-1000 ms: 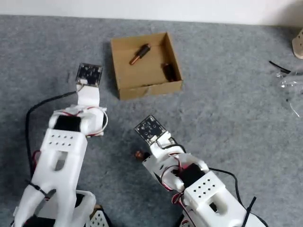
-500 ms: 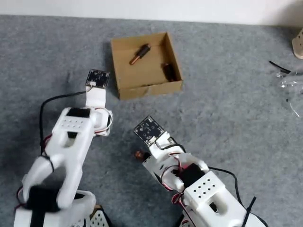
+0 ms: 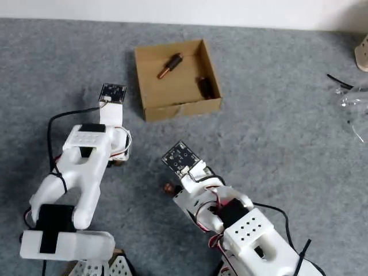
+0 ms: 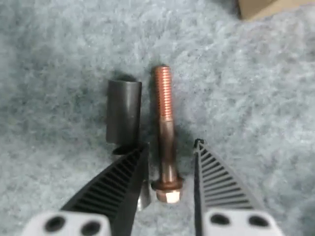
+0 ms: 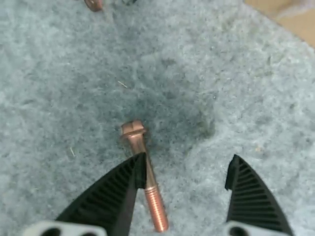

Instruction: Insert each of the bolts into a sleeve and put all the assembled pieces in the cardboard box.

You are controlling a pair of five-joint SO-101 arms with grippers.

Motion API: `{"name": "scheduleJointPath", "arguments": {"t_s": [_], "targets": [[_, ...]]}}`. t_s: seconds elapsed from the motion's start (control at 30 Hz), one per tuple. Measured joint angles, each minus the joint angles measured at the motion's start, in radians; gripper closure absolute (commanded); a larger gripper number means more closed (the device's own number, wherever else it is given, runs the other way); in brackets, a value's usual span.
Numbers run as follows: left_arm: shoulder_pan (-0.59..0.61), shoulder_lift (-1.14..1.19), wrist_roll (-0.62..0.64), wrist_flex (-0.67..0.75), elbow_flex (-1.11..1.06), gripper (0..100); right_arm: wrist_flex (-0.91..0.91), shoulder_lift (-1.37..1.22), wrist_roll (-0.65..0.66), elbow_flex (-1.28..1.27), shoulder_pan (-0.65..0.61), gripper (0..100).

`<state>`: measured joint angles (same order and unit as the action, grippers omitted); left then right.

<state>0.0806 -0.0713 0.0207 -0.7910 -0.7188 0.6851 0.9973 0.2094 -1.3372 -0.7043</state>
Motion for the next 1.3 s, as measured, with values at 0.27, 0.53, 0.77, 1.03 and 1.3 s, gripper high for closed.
{"name": "scheduleJointPath", "arguments": {"t_s": [0.27,0.53,0.77,1.03,1.3], "targets": [[-0.009,0.029,0.003,0.0,0.0,85,0.0,0.0,0.003,0.0,0.0,75.2],[-0.009,0.029,0.003,0.0,0.0,100,0.0,0.0,0.003,0.0,0.0,75.2],[-0.012,0.029,0.002,0.0,0.0,99,0.0,0.0,0.003,0.0,0.0,75.2],[-0.012,-0.078,0.003,0.0,-0.032,99,0.0,0.0,0.003,0.0,0.0,75.2],[-0.023,-0.514,-0.084,0.0,-0.233,99,0.0,0.0,0.003,0.0,0.0,75.2]]}}
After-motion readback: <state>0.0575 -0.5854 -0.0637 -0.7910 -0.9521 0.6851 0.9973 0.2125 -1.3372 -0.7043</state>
